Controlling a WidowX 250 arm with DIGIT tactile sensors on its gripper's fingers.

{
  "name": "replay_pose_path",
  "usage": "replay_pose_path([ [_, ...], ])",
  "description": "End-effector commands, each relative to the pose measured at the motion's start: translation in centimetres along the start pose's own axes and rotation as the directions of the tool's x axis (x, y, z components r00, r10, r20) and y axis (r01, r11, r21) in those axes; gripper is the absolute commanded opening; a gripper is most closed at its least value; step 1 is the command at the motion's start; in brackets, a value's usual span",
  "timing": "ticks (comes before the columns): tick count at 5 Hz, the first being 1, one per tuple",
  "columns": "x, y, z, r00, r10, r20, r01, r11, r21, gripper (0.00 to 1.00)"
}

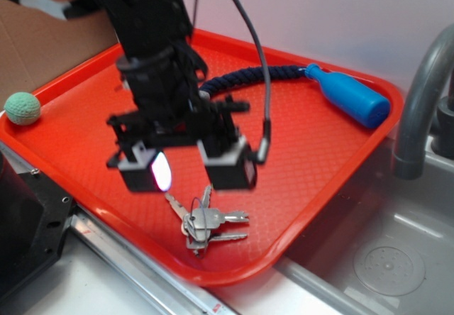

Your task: Grab the silver keys.

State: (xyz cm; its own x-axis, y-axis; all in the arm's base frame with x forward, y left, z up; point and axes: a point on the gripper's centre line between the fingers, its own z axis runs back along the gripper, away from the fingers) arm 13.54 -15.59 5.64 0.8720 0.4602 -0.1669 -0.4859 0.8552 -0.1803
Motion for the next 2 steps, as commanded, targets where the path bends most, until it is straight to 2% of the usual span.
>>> replay_pose_path([
  [1,-0.37,-2.19,-2.1,0.998,-0.026,-0.059,0.028,0.999,0.034,0.99],
  [2,-0.23,-2.67,-2.5,0.998,-0.03,-0.058,0.034,0.997,0.072,0.0],
])
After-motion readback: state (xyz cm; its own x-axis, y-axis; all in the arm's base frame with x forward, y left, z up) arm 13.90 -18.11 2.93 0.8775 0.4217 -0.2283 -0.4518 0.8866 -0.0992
